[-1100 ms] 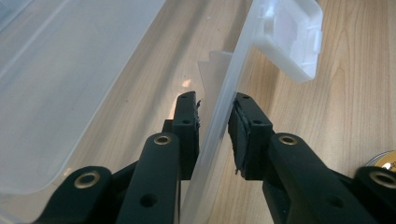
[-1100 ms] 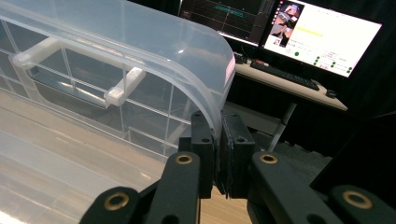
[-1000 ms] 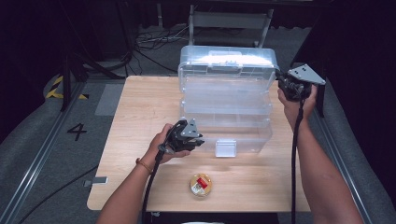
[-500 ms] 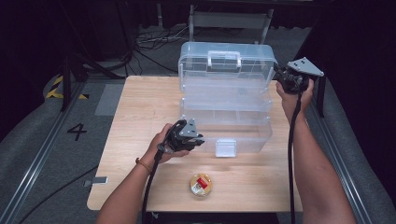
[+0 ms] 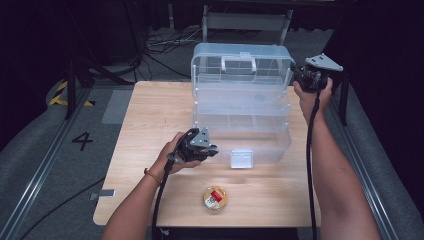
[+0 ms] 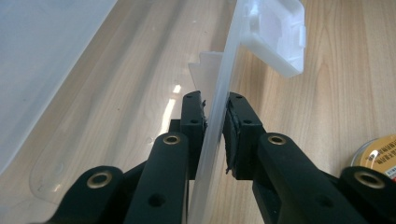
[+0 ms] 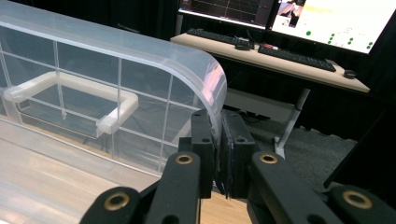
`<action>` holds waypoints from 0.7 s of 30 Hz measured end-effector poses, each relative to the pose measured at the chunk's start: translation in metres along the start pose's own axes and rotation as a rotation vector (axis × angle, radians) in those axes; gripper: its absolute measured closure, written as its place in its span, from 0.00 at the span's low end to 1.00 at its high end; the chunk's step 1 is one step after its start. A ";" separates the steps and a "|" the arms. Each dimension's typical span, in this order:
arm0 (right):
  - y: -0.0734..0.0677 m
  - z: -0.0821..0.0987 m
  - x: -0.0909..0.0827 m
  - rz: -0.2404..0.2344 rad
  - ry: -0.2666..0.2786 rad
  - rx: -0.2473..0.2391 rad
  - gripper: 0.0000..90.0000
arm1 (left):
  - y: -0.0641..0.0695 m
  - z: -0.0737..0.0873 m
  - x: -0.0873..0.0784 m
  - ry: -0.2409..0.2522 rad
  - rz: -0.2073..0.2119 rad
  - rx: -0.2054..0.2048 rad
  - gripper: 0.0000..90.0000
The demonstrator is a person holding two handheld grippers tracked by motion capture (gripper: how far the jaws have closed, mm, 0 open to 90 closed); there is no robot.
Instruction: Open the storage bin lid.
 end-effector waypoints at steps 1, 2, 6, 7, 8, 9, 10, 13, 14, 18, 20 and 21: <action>0.000 0.000 0.002 -0.001 -0.004 -0.003 0.95 | 0.000 0.000 0.000 0.000 0.000 0.000 0.89; 0.000 0.000 0.002 -0.001 -0.004 -0.003 0.95 | 0.000 0.000 0.000 0.000 0.001 0.001 0.89; 0.001 -0.001 0.011 0.008 -0.010 -0.005 0.95 | 0.000 0.002 -0.002 0.000 0.011 0.012 0.89; 0.001 -0.001 0.014 0.007 -0.014 -0.007 0.95 | 0.000 0.002 -0.002 0.001 0.013 0.010 0.89; 0.001 -0.001 0.016 0.008 -0.018 -0.008 0.95 | 0.000 0.003 -0.003 -0.004 0.015 0.015 0.89; 0.002 -0.001 0.018 0.005 -0.024 -0.002 0.95 | 0.000 0.004 -0.004 -0.001 0.019 0.012 0.89; 0.002 0.000 0.020 0.003 -0.030 0.001 0.95 | 0.000 0.005 -0.005 -0.005 0.020 0.012 0.89; 0.003 0.001 0.026 0.006 -0.049 -0.013 0.95 | 0.000 0.006 -0.007 -0.002 0.029 0.012 0.89; 0.003 0.001 0.027 0.010 -0.052 -0.022 0.94 | 0.001 0.006 -0.007 -0.001 0.030 0.013 0.89; 0.004 0.002 0.031 0.006 -0.057 -0.016 0.94 | 0.004 0.005 -0.006 -0.001 0.029 0.008 0.89; 0.003 0.003 0.036 -0.003 -0.064 -0.021 0.94 | 0.007 0.005 -0.006 0.001 0.024 0.010 0.89; 0.003 0.003 0.036 -0.003 -0.064 -0.021 0.94 | 0.007 0.005 -0.006 0.001 0.024 0.010 0.89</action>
Point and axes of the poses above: each handheld gripper's, and its own axes: x roughly forward along the jaws, z roughly out of its underside, y roughly to its right, the point moved 8 cm from there along x, roughly forward along the jaws, and after that the axes turned 1 degree about x, right-handed, at the moved point
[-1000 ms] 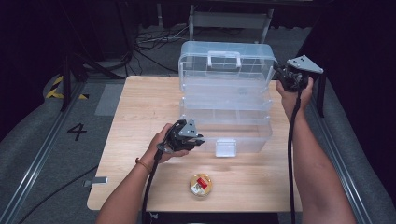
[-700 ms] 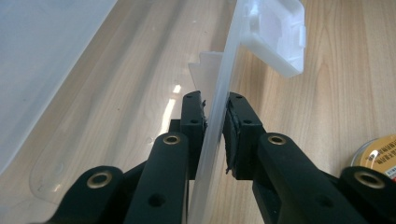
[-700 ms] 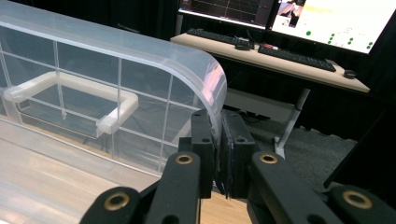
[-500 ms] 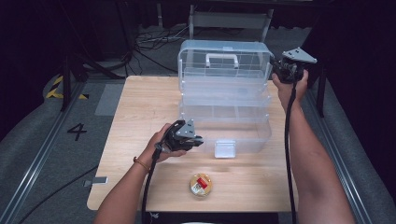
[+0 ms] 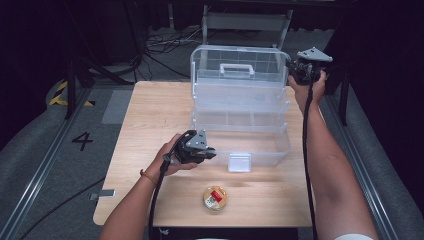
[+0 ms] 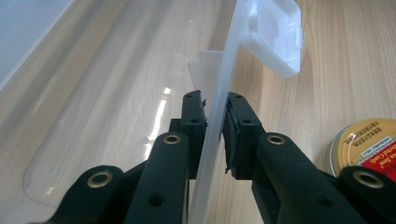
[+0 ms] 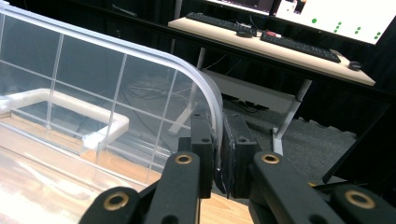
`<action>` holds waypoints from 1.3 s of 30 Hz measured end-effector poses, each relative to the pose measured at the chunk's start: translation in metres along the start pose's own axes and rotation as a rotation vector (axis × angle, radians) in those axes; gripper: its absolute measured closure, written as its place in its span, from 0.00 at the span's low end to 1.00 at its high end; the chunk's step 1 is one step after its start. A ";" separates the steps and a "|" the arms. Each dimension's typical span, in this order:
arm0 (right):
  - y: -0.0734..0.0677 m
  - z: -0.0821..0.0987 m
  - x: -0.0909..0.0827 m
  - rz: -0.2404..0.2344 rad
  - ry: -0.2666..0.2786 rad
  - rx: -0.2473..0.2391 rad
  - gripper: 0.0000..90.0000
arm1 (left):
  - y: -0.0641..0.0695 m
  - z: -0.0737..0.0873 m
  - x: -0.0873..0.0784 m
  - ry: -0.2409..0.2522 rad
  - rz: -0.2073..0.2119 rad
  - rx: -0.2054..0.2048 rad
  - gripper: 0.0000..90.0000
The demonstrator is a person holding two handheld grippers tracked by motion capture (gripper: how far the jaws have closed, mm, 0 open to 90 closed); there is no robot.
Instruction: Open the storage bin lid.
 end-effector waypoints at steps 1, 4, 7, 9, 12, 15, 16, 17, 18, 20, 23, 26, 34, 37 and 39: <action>0.000 0.000 0.002 -0.006 -0.004 0.005 0.94 | 0.000 0.000 0.000 0.003 0.002 -0.004 0.89; 0.001 0.000 0.009 -0.018 -0.019 0.006 0.94 | 0.001 0.000 0.000 -0.002 0.004 0.001 0.89; 0.003 0.002 0.015 -0.033 -0.039 -0.002 0.94 | 0.001 0.000 0.000 0.002 0.003 -0.002 0.89; 0.004 0.002 0.019 -0.044 -0.049 -0.007 0.94 | 0.002 0.001 -0.001 0.007 0.005 -0.008 0.89; 0.006 0.004 0.025 -0.052 -0.060 0.000 0.93 | 0.002 0.001 -0.001 0.006 0.006 -0.008 0.89; 0.007 0.007 0.033 -0.051 -0.082 0.004 0.93 | 0.002 0.001 -0.001 0.007 0.009 -0.008 0.89; 0.007 0.008 0.035 -0.047 -0.088 -0.002 0.93 | 0.002 0.001 -0.001 0.008 0.008 -0.010 0.88; 0.007 0.009 0.037 -0.042 -0.095 -0.007 0.93 | 0.002 0.001 -0.001 0.008 0.008 -0.010 0.88; 0.007 0.010 0.040 -0.044 -0.100 -0.006 0.93 | 0.003 0.001 -0.001 0.007 0.009 -0.014 0.88; 0.008 0.010 0.042 -0.047 -0.104 -0.006 0.93 | 0.003 0.001 -0.001 0.007 0.007 -0.018 0.88; 0.009 0.013 0.048 -0.061 -0.125 0.004 0.93 | 0.003 0.001 -0.001 0.008 0.007 -0.018 0.88; 0.009 0.017 0.056 -0.075 -0.146 -0.002 0.92 | 0.003 0.001 -0.001 0.007 0.009 -0.035 0.88; 0.013 0.023 0.069 -0.111 -0.204 0.005 0.92 | 0.003 0.001 -0.001 0.009 0.007 -0.035 0.88; 0.013 0.026 0.072 -0.116 -0.216 0.011 0.92 | 0.003 0.001 -0.001 0.009 0.005 -0.035 0.87; 0.013 0.026 0.073 -0.116 -0.220 0.011 0.92 | 0.003 0.001 -0.001 0.008 0.002 -0.030 0.87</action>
Point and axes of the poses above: each handheld gripper's, and its own axes: x roughly forward along the jaws, z roughly out of its underside, y roughly to its right, the point moved 8 cm from there along x, roughly forward along the jaws, and after that the axes turned 1 degree about x, right-handed, at the moved point
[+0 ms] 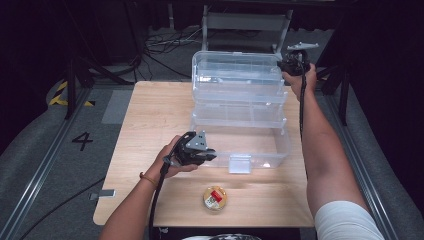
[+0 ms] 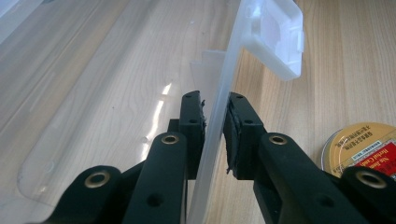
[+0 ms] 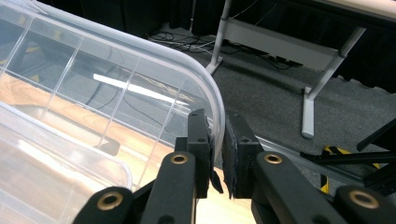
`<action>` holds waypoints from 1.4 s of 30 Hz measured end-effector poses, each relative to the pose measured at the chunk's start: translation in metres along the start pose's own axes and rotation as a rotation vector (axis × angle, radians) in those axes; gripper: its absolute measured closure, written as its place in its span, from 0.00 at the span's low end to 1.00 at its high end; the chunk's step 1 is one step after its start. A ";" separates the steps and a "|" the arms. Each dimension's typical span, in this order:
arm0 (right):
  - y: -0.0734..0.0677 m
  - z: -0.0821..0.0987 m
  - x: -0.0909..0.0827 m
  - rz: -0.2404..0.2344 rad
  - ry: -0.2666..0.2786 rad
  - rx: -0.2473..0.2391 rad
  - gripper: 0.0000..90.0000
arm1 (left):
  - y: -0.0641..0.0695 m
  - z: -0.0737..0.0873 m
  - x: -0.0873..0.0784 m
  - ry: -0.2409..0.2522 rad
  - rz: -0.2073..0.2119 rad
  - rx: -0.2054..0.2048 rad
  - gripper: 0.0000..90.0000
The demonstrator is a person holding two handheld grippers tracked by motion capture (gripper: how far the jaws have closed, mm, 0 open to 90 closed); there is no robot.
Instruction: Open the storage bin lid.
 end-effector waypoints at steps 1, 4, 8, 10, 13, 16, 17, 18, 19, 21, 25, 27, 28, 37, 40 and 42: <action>0.000 0.000 0.001 -0.003 -0.009 -0.003 0.92 | 0.000 0.000 0.000 -0.005 0.000 0.003 0.87; 0.002 0.001 0.004 -0.012 -0.040 -0.013 0.91 | 0.000 0.000 0.000 -0.007 -0.004 0.006 0.87; 0.002 0.002 0.008 -0.010 -0.056 -0.014 0.91 | 0.000 0.000 0.000 -0.010 -0.006 0.009 0.87; 0.003 0.005 0.012 -0.017 -0.074 0.000 0.91 | 0.000 0.000 0.000 -0.006 -0.006 0.010 0.87; 0.005 0.007 0.015 -0.022 -0.086 0.008 0.91 | 0.000 0.000 0.000 -0.005 -0.005 0.010 0.87; 0.006 0.011 0.017 -0.025 -0.106 0.012 0.91 | 0.000 0.001 0.000 -0.005 -0.005 0.011 0.87; 0.006 0.011 0.017 -0.025 -0.106 0.012 0.91 | 0.000 0.001 0.000 -0.005 -0.005 0.011 0.86; 0.006 0.012 0.018 -0.022 -0.111 0.013 0.91 | 0.000 0.001 0.000 -0.004 -0.007 0.014 0.86; 0.007 0.015 0.020 -0.017 -0.107 0.024 0.91 | 0.000 0.001 0.000 -0.004 -0.007 0.014 0.86; 0.007 0.021 0.024 -0.005 -0.119 0.031 0.90 | 0.000 0.001 0.000 -0.003 -0.005 0.014 0.86; 0.010 0.036 0.032 0.007 -0.162 0.040 0.89 | 0.001 0.002 -0.001 0.001 0.001 0.007 0.85; 0.011 0.044 0.036 0.016 -0.173 0.042 0.89 | 0.001 0.002 -0.001 0.002 0.002 0.004 0.84; 0.011 0.044 0.036 0.016 -0.173 0.042 0.89 | 0.001 0.002 -0.001 0.002 0.002 0.004 0.84; 0.012 0.051 0.031 0.011 -0.160 0.032 0.84 | 0.001 0.002 -0.001 0.003 -0.004 -0.005 0.84; 0.014 0.047 0.025 0.025 -0.145 0.028 0.82 | 0.003 0.001 0.000 0.005 -0.007 0.001 0.84; 0.015 0.045 0.021 0.020 -0.140 0.028 0.81 | 0.003 0.001 0.000 0.003 -0.006 0.000 0.84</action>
Point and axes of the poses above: each handheld gripper's, and its own axes: x roughly forward along the jaws, z roughly out of its underside, y roughly to its right, the point moved 8 cm from there along x, roughly forward along the jaws, and after that the axes turned 1 degree about x, right-handed, at the moved point
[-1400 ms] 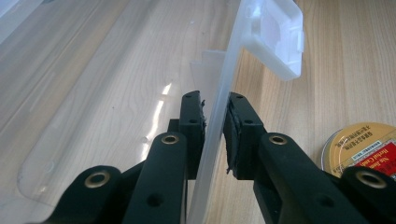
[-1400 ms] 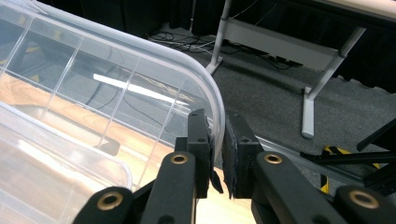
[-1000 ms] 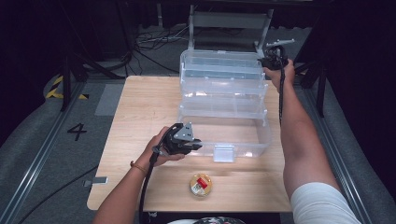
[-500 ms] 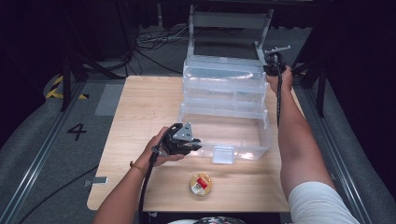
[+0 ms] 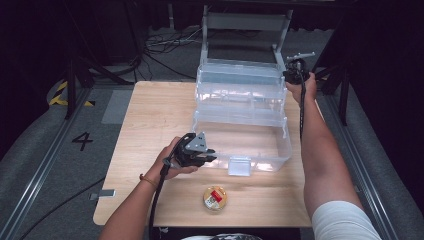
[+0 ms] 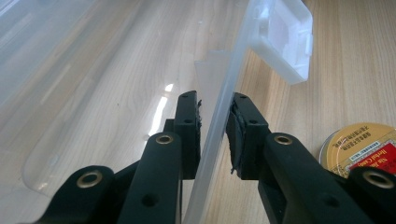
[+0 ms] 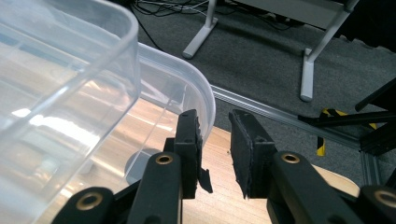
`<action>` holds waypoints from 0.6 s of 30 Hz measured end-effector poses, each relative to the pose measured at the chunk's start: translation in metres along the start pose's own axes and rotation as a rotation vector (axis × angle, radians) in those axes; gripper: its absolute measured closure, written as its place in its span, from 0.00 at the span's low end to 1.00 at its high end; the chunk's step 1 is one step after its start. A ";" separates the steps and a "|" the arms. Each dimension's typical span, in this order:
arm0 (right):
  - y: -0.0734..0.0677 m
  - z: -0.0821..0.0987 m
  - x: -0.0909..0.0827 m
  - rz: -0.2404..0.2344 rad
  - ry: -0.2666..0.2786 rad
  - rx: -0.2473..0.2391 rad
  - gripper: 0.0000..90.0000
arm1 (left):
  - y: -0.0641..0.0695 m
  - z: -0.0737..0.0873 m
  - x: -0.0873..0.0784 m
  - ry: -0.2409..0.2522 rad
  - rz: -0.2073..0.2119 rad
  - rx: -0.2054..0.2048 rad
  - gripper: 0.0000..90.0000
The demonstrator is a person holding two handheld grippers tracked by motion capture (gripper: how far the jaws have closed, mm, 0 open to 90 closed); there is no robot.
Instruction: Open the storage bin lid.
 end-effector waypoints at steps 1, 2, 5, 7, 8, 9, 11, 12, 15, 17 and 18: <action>0.001 0.000 -0.002 -0.002 0.002 0.001 0.81 | 0.000 0.000 0.000 0.000 0.001 -0.004 0.84; 0.001 -0.001 -0.005 -0.009 0.005 0.004 0.81 | 0.000 0.000 0.000 0.000 0.001 -0.004 0.84; 0.004 -0.002 -0.011 0.021 0.012 -0.004 0.82 | 0.001 -0.001 0.001 -0.001 -0.002 -0.007 0.84; 0.007 0.000 -0.015 0.032 0.005 -0.001 0.81 | 0.001 -0.001 0.001 0.000 -0.007 0.001 0.84; 0.008 0.001 -0.018 0.033 0.008 0.006 0.81 | 0.001 -0.001 0.001 -0.001 -0.009 0.002 0.85; 0.008 0.001 -0.018 0.033 0.008 0.006 0.81 | 0.001 -0.001 0.001 -0.001 -0.009 0.002 0.85; 0.010 0.004 -0.028 0.033 0.028 0.018 0.80 | 0.001 -0.001 0.001 -0.002 -0.010 0.000 0.85; 0.010 0.004 -0.028 0.033 0.028 0.018 0.80 | 0.001 -0.001 0.001 -0.002 -0.011 0.001 0.85; 0.011 0.009 -0.040 0.028 0.036 0.022 0.79 | 0.001 -0.002 0.002 0.000 -0.019 -0.004 0.85; 0.012 0.010 -0.047 0.024 0.046 0.024 0.78 | 0.002 -0.003 0.003 -0.004 -0.022 -0.005 0.85; 0.011 0.011 -0.050 0.025 0.050 0.027 0.78 | 0.002 -0.003 0.003 -0.004 -0.023 -0.004 0.85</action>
Point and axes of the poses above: each handheld gripper's, and its own axes: x roughly forward along the jaws, z roughly out of its underside, y roughly to its right, the point moved 8 cm from there along x, roughly forward along the jaws, and after that the axes turned 1 degree about x, right-handed, at the moved point
